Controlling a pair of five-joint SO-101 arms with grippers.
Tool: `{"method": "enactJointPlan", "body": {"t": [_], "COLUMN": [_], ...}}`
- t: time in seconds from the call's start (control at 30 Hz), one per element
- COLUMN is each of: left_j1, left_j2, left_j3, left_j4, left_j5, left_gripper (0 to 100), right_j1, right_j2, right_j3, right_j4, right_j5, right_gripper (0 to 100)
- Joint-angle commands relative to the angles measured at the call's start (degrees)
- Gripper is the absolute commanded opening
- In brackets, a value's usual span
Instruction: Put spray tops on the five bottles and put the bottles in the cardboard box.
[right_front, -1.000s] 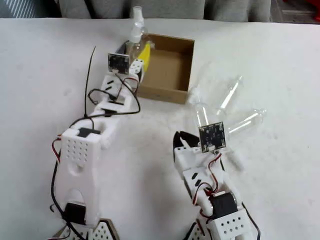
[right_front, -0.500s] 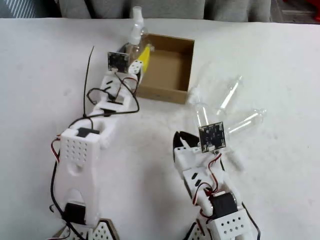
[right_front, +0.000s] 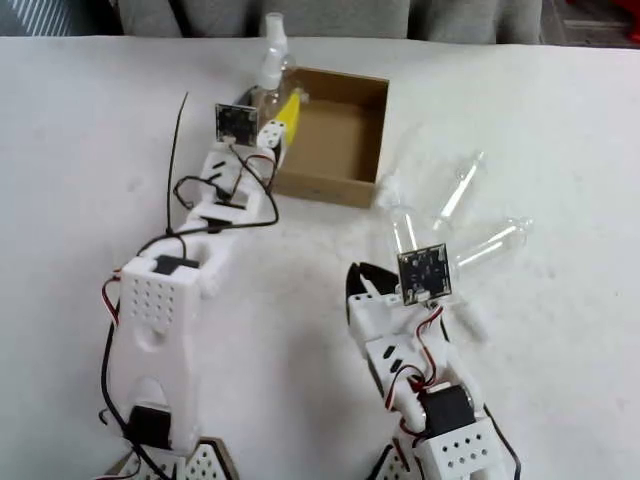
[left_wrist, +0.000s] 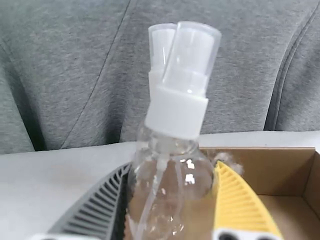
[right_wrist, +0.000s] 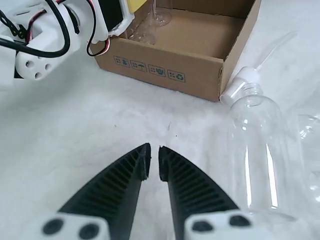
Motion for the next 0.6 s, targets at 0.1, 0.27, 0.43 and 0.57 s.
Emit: {"method": "enactJointPlan", "body": {"t": [0.1, 0.27, 0.43, 0.57], "left_j1": [-1.01, -0.92, -0.92, -1.01], "left_j2": [-1.27, -1.36, -1.36, -1.45], "left_j3": [-2.55, -2.37, -2.37, -2.37], "left_j4": [0.97, 3.69, 3.69, 3.87], "left_j5": [-0.26, -0.26, -0.26, -0.26], "left_gripper": [28, 33, 33, 33], "right_j1": [0.40, 0.40, 0.40, 0.40], "right_j2": [-0.13, -0.13, -0.13, -0.13], "right_j3": [0.53, 0.53, 0.53, 0.53], "right_j4": [0.22, 0.22, 0.22, 0.22], "right_j5": [0.44, 0.44, 0.44, 0.44], "right_gripper": [1.6, 1.6, 1.6, 1.6]}}
